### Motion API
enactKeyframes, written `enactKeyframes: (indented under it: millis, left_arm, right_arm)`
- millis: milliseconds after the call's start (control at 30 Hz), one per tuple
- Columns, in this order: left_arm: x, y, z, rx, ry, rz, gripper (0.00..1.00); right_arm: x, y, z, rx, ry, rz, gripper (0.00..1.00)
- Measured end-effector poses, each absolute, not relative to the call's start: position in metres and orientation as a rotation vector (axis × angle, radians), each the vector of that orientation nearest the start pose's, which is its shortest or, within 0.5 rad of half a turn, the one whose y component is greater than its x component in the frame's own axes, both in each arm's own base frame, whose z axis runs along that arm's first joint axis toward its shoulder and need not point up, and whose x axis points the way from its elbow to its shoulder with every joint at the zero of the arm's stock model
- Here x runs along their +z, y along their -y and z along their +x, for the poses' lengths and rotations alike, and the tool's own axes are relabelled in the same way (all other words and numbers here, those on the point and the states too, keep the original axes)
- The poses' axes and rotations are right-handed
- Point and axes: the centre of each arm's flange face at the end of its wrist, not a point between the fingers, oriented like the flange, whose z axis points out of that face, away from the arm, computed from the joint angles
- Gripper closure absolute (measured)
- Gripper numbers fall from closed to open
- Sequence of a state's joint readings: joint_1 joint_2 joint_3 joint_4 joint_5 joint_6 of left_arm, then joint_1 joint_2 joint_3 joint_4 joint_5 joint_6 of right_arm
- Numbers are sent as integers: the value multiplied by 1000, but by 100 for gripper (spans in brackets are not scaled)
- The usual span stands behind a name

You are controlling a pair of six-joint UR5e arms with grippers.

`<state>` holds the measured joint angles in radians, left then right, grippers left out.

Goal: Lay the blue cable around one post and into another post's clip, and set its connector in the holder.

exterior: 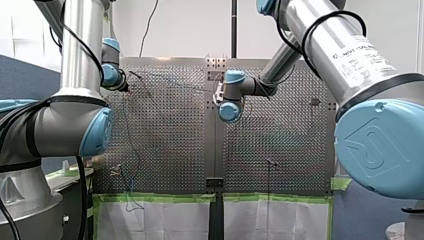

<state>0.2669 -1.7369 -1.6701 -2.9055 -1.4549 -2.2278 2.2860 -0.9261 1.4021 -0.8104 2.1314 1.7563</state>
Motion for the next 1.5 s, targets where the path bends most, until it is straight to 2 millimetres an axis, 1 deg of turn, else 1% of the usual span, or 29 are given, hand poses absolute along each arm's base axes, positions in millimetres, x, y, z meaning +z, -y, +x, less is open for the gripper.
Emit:
enactKeyframes:
  millis: [200,467,600,800,967,1067,1200,1267,1500]
  left_arm:
    - [376,-3,564,-396,-1482,-639,0]
    - [375,-4,563,-387,-1486,-649,0]
    - [375,-5,561,-368,-1489,-662,0]
    - [374,-4,561,-361,-1494,-663,0]
    - [374,-3,561,-361,-1495,-662,0]
    - [374,-2,561,-362,-1496,-661,0]
    - [374,-1,561,-363,-1497,-659,0]
    - [374,-1,561,-363,-1497,-659,0]
    - [374,0,561,-361,-1499,-654,0]
  right_arm:
    - [235,489,512,1720,1246,874,100]
    - [212,488,488,1689,1308,792,100]
    - [199,491,471,1645,1324,758,100]
    - [179,492,448,1603,1333,733,100]
    - [161,490,434,1581,1339,726,100]
    - [141,487,425,1563,1352,729,100]
    - [107,482,411,1539,1378,738,100]
    - [95,480,405,1530,1388,739,100]
    - [45,472,377,1468,1420,758,100]
